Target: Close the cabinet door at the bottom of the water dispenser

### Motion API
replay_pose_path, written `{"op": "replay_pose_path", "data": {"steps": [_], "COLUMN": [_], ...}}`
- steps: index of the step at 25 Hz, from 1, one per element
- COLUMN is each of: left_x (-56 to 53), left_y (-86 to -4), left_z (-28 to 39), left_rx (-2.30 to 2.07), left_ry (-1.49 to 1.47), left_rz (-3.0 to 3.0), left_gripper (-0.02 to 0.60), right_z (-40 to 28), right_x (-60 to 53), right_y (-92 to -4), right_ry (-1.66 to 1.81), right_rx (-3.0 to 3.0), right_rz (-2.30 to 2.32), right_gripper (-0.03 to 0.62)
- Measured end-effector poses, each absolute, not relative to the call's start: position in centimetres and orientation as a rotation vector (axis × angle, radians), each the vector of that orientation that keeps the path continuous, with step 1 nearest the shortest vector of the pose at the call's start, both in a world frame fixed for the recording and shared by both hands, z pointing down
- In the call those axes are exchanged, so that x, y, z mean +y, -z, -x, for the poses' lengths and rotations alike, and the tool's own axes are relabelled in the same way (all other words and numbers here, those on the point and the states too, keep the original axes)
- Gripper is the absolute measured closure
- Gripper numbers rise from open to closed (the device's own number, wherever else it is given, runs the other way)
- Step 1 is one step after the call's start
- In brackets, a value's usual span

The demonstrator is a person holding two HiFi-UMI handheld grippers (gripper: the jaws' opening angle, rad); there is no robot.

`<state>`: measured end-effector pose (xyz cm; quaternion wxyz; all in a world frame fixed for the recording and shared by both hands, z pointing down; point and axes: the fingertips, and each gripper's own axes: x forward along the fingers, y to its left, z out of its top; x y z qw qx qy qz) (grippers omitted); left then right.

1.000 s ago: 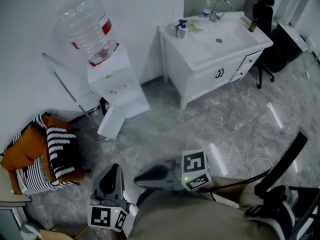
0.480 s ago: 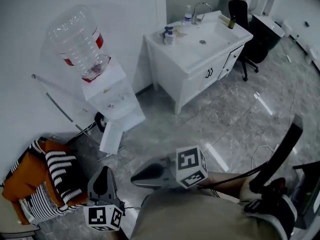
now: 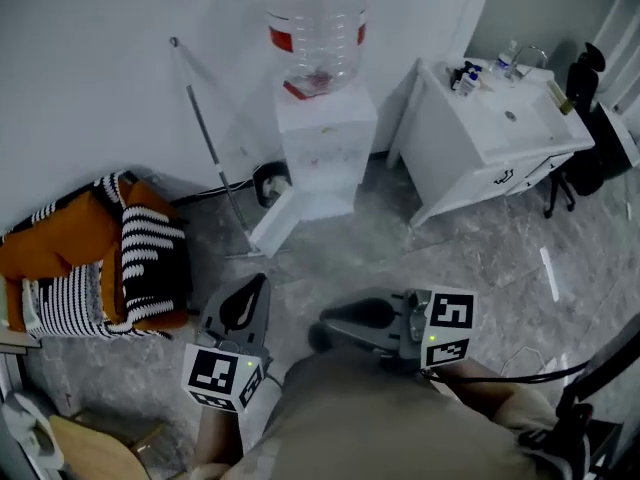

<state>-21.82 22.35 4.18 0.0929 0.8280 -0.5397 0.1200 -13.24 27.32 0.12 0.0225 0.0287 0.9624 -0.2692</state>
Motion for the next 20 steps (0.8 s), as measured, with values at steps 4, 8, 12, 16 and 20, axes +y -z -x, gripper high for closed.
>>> {"op": "replay_pose_path", "data": {"steps": [4,8,12,16,20], "left_x": [22.2,21.4,19.7,17.4,13.9], "left_y": [-5.5,-6.2,-6.6,-6.8,-7.4], "left_z": [25.1,25.7,25.0,23.4,20.3], "left_rx": [-1.638,-1.649,-1.635,-1.64,-1.632], "left_ry": [-0.356,-0.375,-0.416,-0.485,-0.584], "left_rz": [-2.389,-2.35,-2.333,-2.309,-2.315], "left_gripper": [0.589,0.589,0.589,0.589,0.589], "right_z": [15.7,16.7,16.4,14.7,11.6], "right_x": [26.4,25.4,23.4,20.4,16.9], "right_y": [-0.6,-0.8,-1.1,-0.9,-0.7], "right_ry": [0.85,0.874,0.907,0.933,0.939], "right_rx": [3.001,3.008,2.982,2.937,2.897], "right_rz": [-0.119,-0.174,-0.194,-0.201,-0.193], "right_gripper": [0.579,0.579,0.579,0.579,0.579]}}
